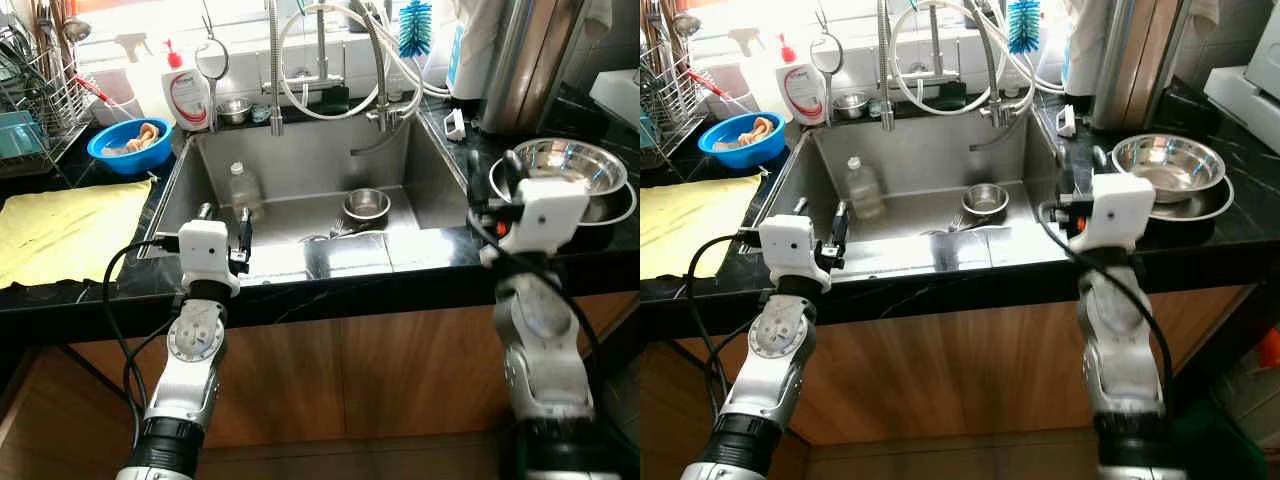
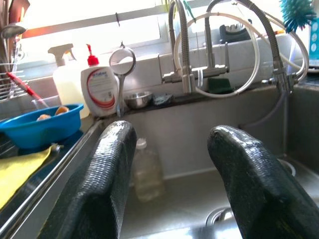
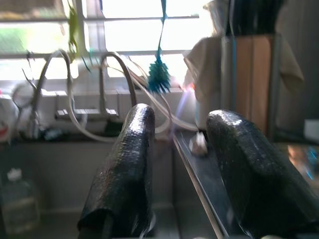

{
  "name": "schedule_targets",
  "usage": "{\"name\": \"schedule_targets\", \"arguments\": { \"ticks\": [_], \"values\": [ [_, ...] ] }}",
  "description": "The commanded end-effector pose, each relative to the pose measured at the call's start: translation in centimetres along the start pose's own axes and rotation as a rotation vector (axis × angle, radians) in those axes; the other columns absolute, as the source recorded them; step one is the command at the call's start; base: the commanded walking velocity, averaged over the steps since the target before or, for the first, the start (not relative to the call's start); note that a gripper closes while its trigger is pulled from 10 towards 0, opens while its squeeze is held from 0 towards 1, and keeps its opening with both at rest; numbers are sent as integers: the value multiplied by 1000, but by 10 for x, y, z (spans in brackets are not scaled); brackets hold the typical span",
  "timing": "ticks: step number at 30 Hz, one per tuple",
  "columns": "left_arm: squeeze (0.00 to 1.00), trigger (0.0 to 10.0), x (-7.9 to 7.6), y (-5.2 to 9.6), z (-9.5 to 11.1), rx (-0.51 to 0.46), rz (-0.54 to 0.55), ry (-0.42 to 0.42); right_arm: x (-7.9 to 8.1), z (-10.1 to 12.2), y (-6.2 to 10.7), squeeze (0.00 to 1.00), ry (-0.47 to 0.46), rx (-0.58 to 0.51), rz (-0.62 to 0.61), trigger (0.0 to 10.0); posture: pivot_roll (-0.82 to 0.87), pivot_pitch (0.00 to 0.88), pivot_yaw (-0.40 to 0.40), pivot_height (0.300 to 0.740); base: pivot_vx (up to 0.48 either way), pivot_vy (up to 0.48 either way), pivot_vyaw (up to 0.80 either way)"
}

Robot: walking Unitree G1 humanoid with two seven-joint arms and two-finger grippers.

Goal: Kitchen organization

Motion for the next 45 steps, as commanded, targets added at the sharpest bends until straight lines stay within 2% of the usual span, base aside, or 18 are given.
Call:
{"name": "schedule_targets", "arguments": {
  "ticks": [1,9,10,11,12,15,16,18,20,22,25,30,33,36,40,43,45],
  "values": [
    [0,10000,13,3,5,-23,37,-31,3,9,2,0,13,-35,2,10000,-161,0,76,740,0,0,0],
    [0,10000,13,5,5,-23,40,-30,4,8,5,0,20,-35,2,10000,-161,0,76,740,0,0,0],
    [0,10000,9,12,1,-3,34,-25,1,1,20,0,40,-1,-9,10000,-186,0,103,740,0,0,0],
    [0,10000,9,12,1,-3,34,-25,1,1,20,0,40,-1,-9,10000,-186,0,103,740,0,0,0],
    [0,10000,3,22,-4,26,20,-20,-2,-7,41,0,69,41,-22,10000,-190,0,128,740,0,0,0],
    [0,10000,0,23,-5,30,-7,-32,-4,-9,47,0,86,51,-31,10000,-194,0,145,740,0,0,0],
    [0,10000,-1,19,-5,24,-41,-50,-6,-11,48,0,87,50,-57,10000,-212,0,179,740,0,0,0],
    [0,10000,-1,9,-7,17,-75,-78,-5,-12,44,0,25,28,-91,10000,-220,0,185,740,0,0,0],
    [0,10000,0,6,-5,2,-82,-102,-2,-11,42,0,24,25,-92,10000,-226,0,175,740,0,0,0],
    [0,10000,4,7,-6,-2,-56,-118,12,-9,36,0,4,23,-48,10000,-226,0,134,740,0,0,0],
    [0,10000,4,13,-7,10,-18,-94,19,-9,34,0,2,32,-3,10000,-217,0,108,740,0,0,0],
    [0,10000,-4,21,-8,18,-21,-72,18,-11,28,0,7,40,-1,10000,-202,0,75,740,0,0,0],
    [0,10000,-3,23,-14,35,6,-48,20,-14,25,0,18,49,16,10000,-199,0,59,740,0,0,0],
    [0,10000,5,20,-17,49,58,-26,23,-14,23,0,-1,51,29,10000,-183,0,51,740,0,0,0],
    [0,10000,8,16,-15,40,58,-33,23,-17,23,0,2,56,27,10000,-187,0,58,740,0,0,0],
    [0,10000,7,13,-16,40,45,-43,20,-17,22,0,7,54,19,10000,-184,0,54,740,0,0,0],
    [0,10000,2,5,-9,9,15,-75,12,-12,16,0,20,40,0,10000,-180,0,47,740,0,0,0]
  ]
}}
Point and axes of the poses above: a point about 5 cm out from each wrist's last joint towards the gripper, its own y axis pointing back from the gripper into the wrist, its own z axis along the axis of the wrist's last joint, x = y × z, the point moved 5 cm from there along -y, pointing out of the wrist towards the gripper, and after that the axes turned 11 degrees about -y, right-handed, at the moved point
